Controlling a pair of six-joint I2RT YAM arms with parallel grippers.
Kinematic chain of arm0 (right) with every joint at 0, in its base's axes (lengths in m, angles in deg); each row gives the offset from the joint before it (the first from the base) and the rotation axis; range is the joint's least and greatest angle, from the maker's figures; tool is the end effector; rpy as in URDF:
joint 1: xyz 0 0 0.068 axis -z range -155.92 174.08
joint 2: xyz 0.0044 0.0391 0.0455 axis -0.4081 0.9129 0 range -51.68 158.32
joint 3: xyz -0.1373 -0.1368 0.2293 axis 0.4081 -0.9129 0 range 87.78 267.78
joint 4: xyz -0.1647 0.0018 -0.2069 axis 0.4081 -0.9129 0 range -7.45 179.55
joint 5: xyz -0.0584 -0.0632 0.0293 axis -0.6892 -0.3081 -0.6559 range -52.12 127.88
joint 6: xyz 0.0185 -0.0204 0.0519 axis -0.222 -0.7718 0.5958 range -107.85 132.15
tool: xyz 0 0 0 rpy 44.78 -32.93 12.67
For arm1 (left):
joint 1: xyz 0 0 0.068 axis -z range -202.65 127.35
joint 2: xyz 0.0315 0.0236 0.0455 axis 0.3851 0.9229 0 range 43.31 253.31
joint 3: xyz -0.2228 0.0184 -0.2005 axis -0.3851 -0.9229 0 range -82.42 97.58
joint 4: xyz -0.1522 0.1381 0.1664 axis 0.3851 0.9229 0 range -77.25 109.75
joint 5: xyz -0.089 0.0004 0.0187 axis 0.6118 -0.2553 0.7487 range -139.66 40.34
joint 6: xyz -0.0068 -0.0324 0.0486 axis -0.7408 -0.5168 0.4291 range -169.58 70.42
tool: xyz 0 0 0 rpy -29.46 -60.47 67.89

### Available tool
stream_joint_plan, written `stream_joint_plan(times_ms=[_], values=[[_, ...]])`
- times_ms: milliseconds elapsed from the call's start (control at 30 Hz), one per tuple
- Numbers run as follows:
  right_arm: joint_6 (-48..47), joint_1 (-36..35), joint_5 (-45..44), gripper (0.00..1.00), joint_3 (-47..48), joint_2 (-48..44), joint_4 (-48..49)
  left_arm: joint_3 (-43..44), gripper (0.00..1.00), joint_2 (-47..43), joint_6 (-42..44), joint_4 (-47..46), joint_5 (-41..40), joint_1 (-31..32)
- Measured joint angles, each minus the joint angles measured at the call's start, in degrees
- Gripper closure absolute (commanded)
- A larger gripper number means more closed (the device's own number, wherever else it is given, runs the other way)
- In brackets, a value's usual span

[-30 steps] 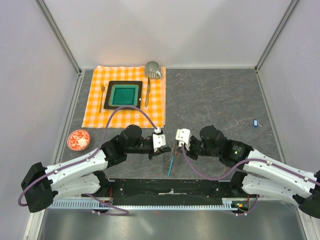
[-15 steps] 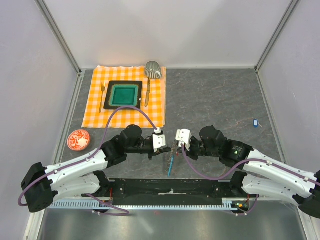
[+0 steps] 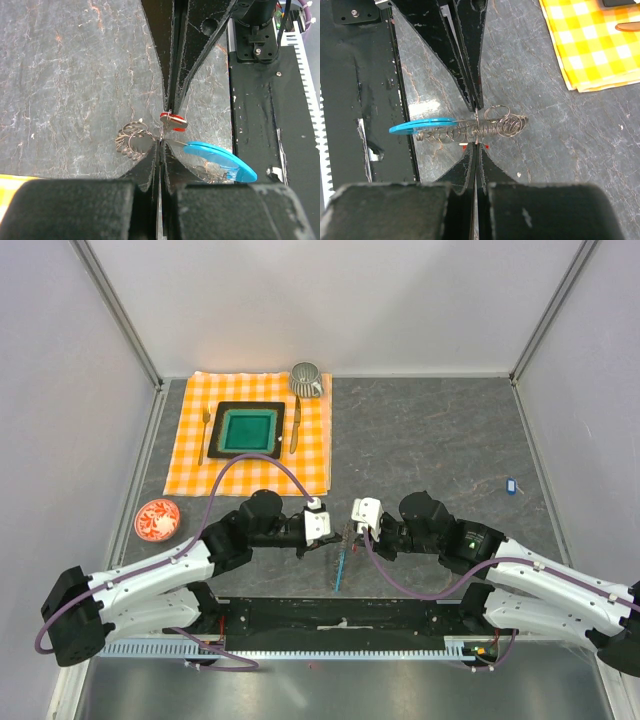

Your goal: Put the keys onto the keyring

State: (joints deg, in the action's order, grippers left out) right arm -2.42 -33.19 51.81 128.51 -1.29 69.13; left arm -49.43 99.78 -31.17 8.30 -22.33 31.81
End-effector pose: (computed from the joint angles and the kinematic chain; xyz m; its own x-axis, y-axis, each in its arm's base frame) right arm 0.0931 0.1639 0.2983 -0.0285 -0.4961 -0.8678 -0.9674 0.2322 -0.1009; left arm 0.1095 -0.1870 0.2769 0.1281 0.3034 -0.9442 0.9851 0.0711 0.1565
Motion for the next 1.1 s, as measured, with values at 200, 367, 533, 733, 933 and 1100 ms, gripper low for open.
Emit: stream_joint_plan(times_ms=[200, 367, 533, 733, 933, 1100], values=[[0.0, 0.0, 0.02, 1.0, 0.35, 0.0, -0.55, -0.17, 0.98, -0.39, 1.81, 0.04, 0.13, 0.04], [-0.44, 0.0, 0.61, 1.0, 1.75, 0.0, -1.49, -0.2, 0.98, -0.42, 3.61, 0.17, 0.31, 0.07], [-1.75, 0.02, 0.81, 1.0, 2.73, 0.42, -2.05, -0.2, 0.98, -0.96, 5.55, 1.29, 0.28, 0.07], [-3.08, 0.0, 0.81, 1.0, 3.26, 1.95, -3.65, -0.17, 0.98, -1.55, 7.26, 2.08, 0.22, 0.07], [-3.5, 0.0, 1.05, 1.0, 3.28, 1.97, -4.11, -0.17, 0.98, -1.55, 7.89, 2.19, 0.22, 0.07], [-3.65, 0.0, 1.33, 1.0, 3.28, 1.97, -4.02, -0.17, 0.98, -1.55, 7.98, 2.19, 0.24, 0.07]])
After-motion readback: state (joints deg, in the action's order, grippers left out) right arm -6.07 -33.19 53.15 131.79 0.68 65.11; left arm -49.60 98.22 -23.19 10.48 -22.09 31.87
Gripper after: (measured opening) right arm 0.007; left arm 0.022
